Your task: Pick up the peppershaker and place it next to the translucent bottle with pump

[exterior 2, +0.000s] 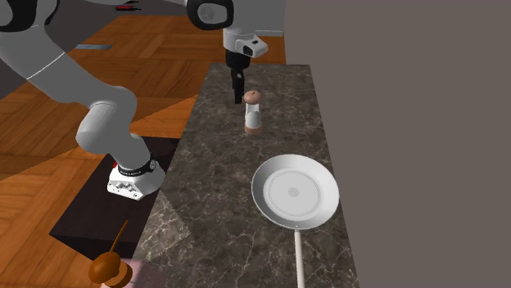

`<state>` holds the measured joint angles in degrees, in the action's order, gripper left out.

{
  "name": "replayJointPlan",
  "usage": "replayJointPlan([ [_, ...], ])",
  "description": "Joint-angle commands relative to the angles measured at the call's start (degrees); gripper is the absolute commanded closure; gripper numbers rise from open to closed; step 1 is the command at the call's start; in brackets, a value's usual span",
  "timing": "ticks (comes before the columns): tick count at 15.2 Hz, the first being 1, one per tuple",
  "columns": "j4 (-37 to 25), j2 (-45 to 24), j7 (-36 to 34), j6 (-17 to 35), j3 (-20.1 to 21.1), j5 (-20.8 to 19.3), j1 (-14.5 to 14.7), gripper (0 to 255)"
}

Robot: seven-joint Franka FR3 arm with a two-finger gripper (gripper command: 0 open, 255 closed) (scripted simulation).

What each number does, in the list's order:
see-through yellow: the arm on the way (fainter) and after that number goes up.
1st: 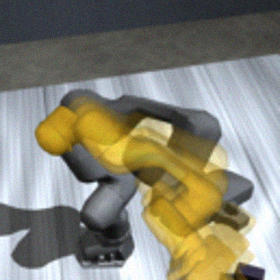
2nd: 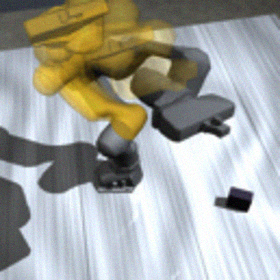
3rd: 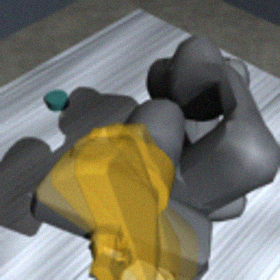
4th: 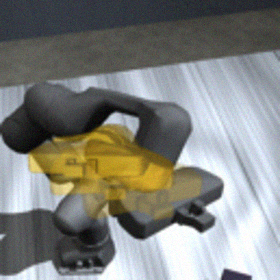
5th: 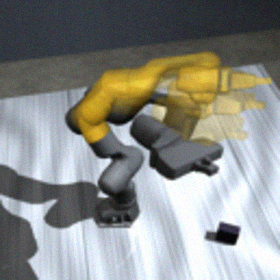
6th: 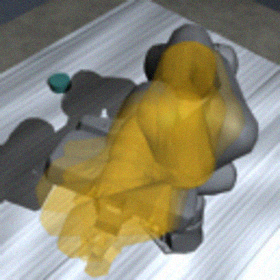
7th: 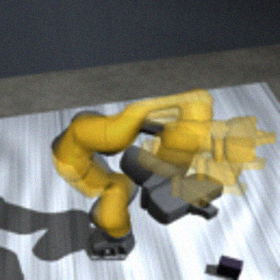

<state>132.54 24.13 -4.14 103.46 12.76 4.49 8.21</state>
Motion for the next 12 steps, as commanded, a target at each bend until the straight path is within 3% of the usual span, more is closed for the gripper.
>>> replayJointPlan([
  [1,-1.69,-3.05,-1.99,2.44,2.04,0.11,0.81,0],
  [5,-5.32,-8.05,-4.72,5.27,4.72,-0.77,1.66,0],
  [12,-0.56,-9.32,-4.91,11.26,5.08,-0.89,1.70,0],
])
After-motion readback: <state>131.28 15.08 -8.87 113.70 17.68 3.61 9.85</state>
